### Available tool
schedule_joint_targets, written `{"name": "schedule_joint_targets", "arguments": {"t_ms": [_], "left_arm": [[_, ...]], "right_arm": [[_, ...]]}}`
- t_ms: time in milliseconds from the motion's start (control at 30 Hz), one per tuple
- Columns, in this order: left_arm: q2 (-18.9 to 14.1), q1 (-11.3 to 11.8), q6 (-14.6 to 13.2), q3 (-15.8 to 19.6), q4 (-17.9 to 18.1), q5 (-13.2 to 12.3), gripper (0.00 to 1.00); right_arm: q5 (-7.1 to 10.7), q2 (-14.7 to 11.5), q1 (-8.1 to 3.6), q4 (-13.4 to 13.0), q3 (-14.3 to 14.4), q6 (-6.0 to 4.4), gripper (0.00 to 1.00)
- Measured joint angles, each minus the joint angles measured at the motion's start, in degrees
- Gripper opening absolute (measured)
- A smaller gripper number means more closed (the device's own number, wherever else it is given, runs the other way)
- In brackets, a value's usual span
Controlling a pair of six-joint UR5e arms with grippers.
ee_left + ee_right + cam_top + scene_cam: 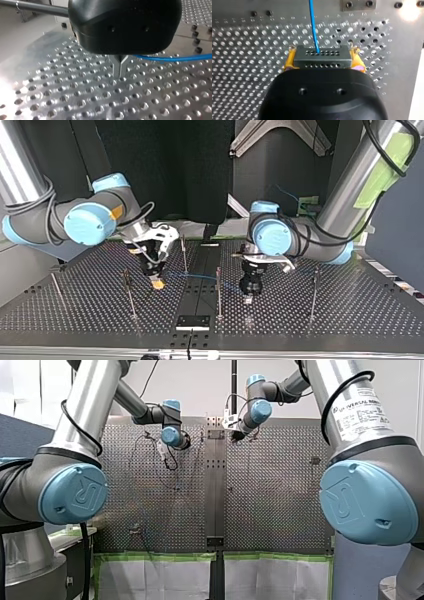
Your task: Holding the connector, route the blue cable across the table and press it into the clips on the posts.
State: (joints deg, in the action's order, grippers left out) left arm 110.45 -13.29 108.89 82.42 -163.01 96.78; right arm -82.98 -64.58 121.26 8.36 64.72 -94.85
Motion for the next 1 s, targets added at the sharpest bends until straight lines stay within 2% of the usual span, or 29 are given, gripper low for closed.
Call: {"name": "schedule_joint_targets", "arguments": {"t_ms": [33, 100, 133, 200, 233, 300, 333, 367, 400, 433, 467, 500, 833, 1000], "left_arm": [[0.06, 0.12, 0.0, -0.06, -0.08, 0.01, 0.0], [0.12, 0.31, -0.05, -0.14, -0.29, 0.05, 0.08], [0.12, 0.36, -0.09, -0.15, -0.4, 0.08, 0.08], [0.12, 0.41, -0.08, -0.16, -0.78, 0.23, 0.29], [0.12, 0.42, -0.03, -0.16, -0.99, 0.32, 0.29], [0.12, 0.31, 0.22, -0.16, -1.55, 0.45, 0.53], [0.11, 0.22, 0.31, -0.17, -1.87, 0.5, 0.53], [0.1, 0.13, 0.35, -0.16, -2.25, 0.53, 0.69], [0.08, -0.01, 0.3, -0.16, -2.74, 0.59, 0.82], [0.04, -0.12, 0.19, -0.16, -3.14, 0.64, 0.82], [0.0, -0.24, 0.04, -0.16, -3.57, 0.68, 0.96], [-0.08, -0.39, -0.2, -0.15, -4.21, 0.76, 1.0], [-3.26, -1.92, -2.1, 0.46, -9.67, 4.57, 1.0], [-4.65, -2.67, -1.79, 1.56, -10.59, 4.2, 1.0]], "right_arm": [[0.0, 0.06, -0.13, -0.39, -0.07, 0.0, 0.0], [0.0, 0.18, -0.35, -1.38, -0.27, 0.01, 0.0], [0.0, 0.24, -0.43, -1.74, -0.34, 0.0, 0.0], [-0.01, 0.37, -0.57, -2.31, -0.52, 0.0, 0.0], [-0.03, 0.41, -0.64, -2.48, -0.57, 0.0, 0.0], [-0.06, 0.48, -0.82, -2.77, -0.65, 0.0, 0.0], [-0.07, 0.51, -0.89, -2.84, -0.67, 0.01, 0.0], [-0.09, 0.54, -0.95, -2.89, -0.67, 0.03, 0.0], [-0.11, 0.57, -0.99, -2.94, -0.68, 0.04, 0.0], [-0.11, 0.6, -1.02, -2.97, -0.67, 0.06, 0.0], [-0.11, 0.63, -1.04, -3.0, -0.68, 0.06, 0.0], [-0.11, 0.65, -1.04, -3.03, -0.68, 0.07, 0.0], [0.0, 0.71, -1.04, -2.99, -0.68, -0.04, 0.0], [0.0, 0.71, -1.04, -3.0, -0.69, -0.16, 0.0]]}}
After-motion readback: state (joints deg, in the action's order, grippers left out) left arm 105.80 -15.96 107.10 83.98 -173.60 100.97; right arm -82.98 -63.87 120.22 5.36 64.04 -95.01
